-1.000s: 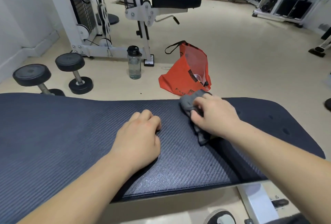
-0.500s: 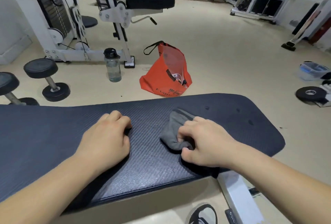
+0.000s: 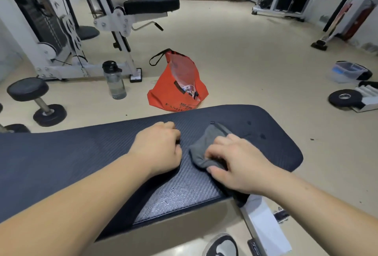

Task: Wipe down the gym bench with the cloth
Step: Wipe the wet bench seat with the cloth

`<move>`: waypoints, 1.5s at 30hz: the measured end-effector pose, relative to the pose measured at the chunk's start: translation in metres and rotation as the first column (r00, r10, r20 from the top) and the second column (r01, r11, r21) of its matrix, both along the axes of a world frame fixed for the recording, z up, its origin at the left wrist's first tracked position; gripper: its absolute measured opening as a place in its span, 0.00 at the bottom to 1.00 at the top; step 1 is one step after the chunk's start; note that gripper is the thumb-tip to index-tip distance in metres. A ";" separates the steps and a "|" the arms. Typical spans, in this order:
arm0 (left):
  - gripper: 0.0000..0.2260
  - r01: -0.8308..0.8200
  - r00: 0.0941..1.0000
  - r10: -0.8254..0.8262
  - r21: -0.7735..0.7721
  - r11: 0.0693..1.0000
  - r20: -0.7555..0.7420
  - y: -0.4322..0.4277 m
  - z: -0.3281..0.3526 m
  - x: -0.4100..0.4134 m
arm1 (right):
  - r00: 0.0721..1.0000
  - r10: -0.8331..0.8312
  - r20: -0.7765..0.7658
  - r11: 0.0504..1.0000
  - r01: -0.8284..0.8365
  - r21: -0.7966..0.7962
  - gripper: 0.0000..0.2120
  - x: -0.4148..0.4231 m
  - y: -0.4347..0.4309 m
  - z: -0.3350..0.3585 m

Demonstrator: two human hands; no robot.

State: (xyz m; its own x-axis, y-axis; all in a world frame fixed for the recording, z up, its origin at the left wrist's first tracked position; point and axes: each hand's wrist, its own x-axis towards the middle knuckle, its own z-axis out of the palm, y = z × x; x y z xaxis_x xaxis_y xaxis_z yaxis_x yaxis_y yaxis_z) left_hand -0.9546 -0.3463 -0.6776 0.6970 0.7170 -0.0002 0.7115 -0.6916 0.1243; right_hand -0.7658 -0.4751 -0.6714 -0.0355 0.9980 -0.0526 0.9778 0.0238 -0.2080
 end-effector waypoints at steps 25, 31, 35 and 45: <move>0.21 -0.028 0.999 0.028 -0.028 0.999 0.018 0.003 -0.004 -0.004 | 0.954 -0.291 -0.073 0.951 0.297 0.086 0.13 0.022 0.089 -0.005; 0.18 -0.014 0.999 0.016 -0.041 0.999 0.039 0.005 -0.003 -0.011 | 0.984 -0.017 -0.175 1.000 0.019 0.012 0.12 0.013 0.072 0.000; 0.20 -0.018 0.999 0.017 -0.043 0.999 -0.027 0.004 0.003 -0.004 | 0.905 -0.424 -0.029 0.896 0.424 0.130 0.14 0.057 0.066 -0.005; 0.12 0.057 0.995 -0.061 -0.056 0.997 -0.082 -0.005 0.019 0.052 | 0.955 -0.206 -0.212 0.972 0.225 0.067 0.14 0.091 0.006 -0.013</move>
